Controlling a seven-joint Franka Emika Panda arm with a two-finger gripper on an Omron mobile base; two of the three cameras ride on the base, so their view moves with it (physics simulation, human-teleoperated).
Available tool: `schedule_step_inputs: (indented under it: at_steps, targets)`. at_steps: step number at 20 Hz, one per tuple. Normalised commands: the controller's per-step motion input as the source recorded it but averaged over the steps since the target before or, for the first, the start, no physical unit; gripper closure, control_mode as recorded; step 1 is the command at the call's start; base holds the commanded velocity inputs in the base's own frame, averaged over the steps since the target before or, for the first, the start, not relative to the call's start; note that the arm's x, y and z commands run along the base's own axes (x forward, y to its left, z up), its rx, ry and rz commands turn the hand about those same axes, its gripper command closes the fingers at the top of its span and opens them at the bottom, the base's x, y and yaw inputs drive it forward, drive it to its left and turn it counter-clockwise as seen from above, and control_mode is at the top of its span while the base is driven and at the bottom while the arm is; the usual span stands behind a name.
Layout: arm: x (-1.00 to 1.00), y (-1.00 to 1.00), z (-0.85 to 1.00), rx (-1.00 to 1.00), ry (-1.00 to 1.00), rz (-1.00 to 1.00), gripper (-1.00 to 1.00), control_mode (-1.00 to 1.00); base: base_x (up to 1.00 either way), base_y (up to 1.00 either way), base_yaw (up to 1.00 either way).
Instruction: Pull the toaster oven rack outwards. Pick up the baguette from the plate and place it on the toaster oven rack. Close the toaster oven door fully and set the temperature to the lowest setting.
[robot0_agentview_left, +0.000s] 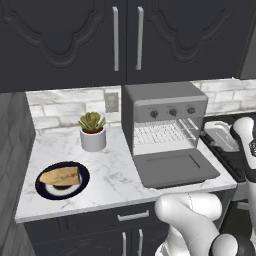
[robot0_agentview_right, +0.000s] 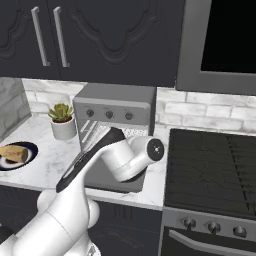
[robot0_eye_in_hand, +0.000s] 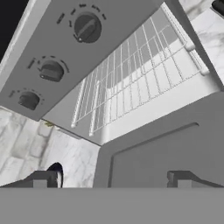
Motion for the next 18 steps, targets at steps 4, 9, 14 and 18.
schedule_step_inputs:
  at_steps: [4,9,14,18]
  targets:
    - [0.09,0.00,0.00,0.06,0.00,0.00,-1.00,-1.00,0.00,0.00,0.00]
    - [0.16,0.00,0.00,0.00,0.00,0.00,-1.00,-1.00,0.00,0.00,0.00]
    - [0.21,0.00,0.00,0.00,0.00,0.00,-1.00,-1.00,0.00,0.00,0.00]
    - [0.25,0.00,-0.06,0.01,0.00,0.00,-1.00,-1.00,0.00,0.00,0.00]
